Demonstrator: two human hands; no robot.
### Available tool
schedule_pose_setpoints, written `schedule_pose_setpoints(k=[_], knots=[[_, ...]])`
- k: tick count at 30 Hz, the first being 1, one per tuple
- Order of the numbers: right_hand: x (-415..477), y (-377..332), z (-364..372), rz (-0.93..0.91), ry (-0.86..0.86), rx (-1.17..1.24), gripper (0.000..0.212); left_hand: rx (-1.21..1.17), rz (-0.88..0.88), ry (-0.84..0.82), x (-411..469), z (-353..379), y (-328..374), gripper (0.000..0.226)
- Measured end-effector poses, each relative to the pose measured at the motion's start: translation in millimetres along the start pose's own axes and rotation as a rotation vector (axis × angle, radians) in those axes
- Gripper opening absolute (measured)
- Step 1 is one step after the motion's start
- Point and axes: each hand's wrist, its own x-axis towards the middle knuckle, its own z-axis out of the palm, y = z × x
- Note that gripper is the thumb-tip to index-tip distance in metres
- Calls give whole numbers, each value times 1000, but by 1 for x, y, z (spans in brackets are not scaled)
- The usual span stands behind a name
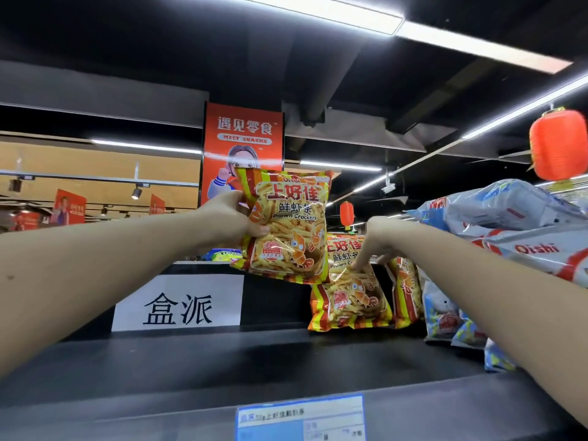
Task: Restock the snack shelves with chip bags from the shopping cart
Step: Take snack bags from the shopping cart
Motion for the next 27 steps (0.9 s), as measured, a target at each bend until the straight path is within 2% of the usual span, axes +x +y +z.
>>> schedule_pose_setpoints(k=[4, 6, 8, 10, 12, 16, 18, 23, 27], knots=[[-13, 2, -25, -160, 241, 292, 52, -110, -49, -79, -8, 6, 5, 43], [-28, -1, -31, -185, 191, 504, 46, -98, -51, -64, -10, 8, 11, 47], [-45, -3, -32, -178, 61, 575, 61, -91, -42, -35, -12, 11, 23, 51], [-59, -2, -27, -179, -46, 524, 75, -101, -43, -14, -12, 19, 35, 55], [-67, 5, -16, -164, -22, 499, 80, -127, -56, -44, -12, 35, 41, 63], [-72, 26, -2, -93, 92, 464, 62, -151, -72, -173, -17, 73, 48, 65], [-73, 36, -2, -48, 117, 363, 63, -140, -111, -232, -21, 85, 52, 60], [-74, 54, 6, 23, -21, 218, 68, 6, -276, -436, -35, 96, 54, 42], [-73, 57, 13, -2, -24, 105, 67, 33, -339, -405, -39, 110, 48, 42]])
